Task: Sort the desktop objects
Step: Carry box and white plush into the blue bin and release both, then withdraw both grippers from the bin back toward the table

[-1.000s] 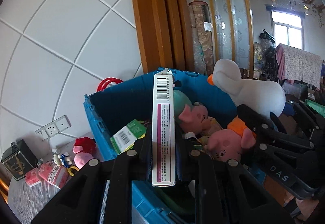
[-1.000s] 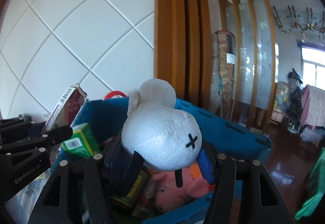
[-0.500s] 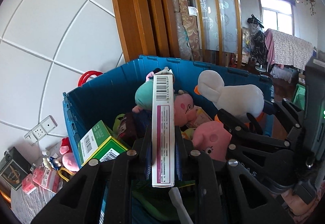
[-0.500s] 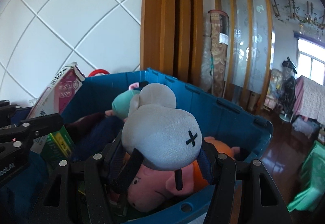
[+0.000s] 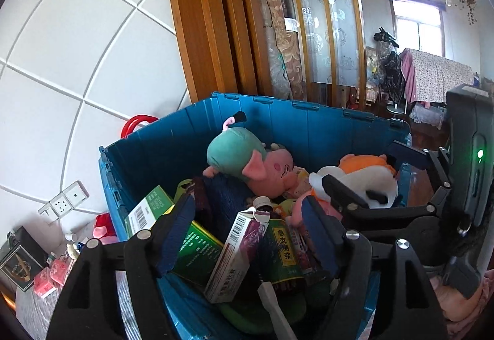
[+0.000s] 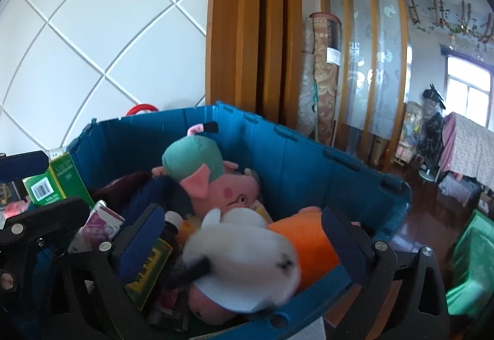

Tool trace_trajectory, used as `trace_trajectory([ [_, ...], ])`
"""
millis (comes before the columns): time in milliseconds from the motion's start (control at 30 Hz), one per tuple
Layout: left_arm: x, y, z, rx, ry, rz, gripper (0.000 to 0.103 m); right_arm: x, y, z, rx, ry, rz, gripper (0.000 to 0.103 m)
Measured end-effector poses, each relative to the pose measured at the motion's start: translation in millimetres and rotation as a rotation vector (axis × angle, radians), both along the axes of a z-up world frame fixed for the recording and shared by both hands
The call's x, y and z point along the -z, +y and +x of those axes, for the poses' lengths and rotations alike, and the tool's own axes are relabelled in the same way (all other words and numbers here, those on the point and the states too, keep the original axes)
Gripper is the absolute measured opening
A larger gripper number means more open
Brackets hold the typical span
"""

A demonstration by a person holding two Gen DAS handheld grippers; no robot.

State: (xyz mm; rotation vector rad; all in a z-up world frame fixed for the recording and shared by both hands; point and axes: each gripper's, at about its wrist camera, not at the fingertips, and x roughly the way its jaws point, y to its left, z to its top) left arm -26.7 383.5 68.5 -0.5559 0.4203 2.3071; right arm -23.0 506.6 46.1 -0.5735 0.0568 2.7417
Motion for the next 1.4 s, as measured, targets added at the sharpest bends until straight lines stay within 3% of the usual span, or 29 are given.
trace_trajectory([
  [200, -8, -29, 3, -0.028, -0.003, 0.056, 0.071, -9, -7, 12, 0.013, 0.015, 0.006, 0.103],
  [467, -8, -104, 5, -0.179, 0.008, 0.116, 0.071, -26, -41, 25, -0.033, 0.052, 0.012, 0.103],
  [633, 1, -165, -5, -0.301, -0.017, 0.143, 0.072, -42, -90, 29, -0.116, 0.102, 0.048, 0.103],
  [900, 26, -268, -28, -0.527, -0.052, 0.123, 0.072, -55, -184, 20, -0.297, 0.139, 0.087, 0.103],
  [1200, 73, -370, -62, -0.720, -0.163, 0.093, 0.072, -35, -290, -16, -0.515, 0.072, 0.104, 0.103],
  [1400, 108, -410, -86, -0.797, -0.251, 0.070, 0.072, -3, -329, -55, -0.594, -0.030, 0.087, 0.103],
])
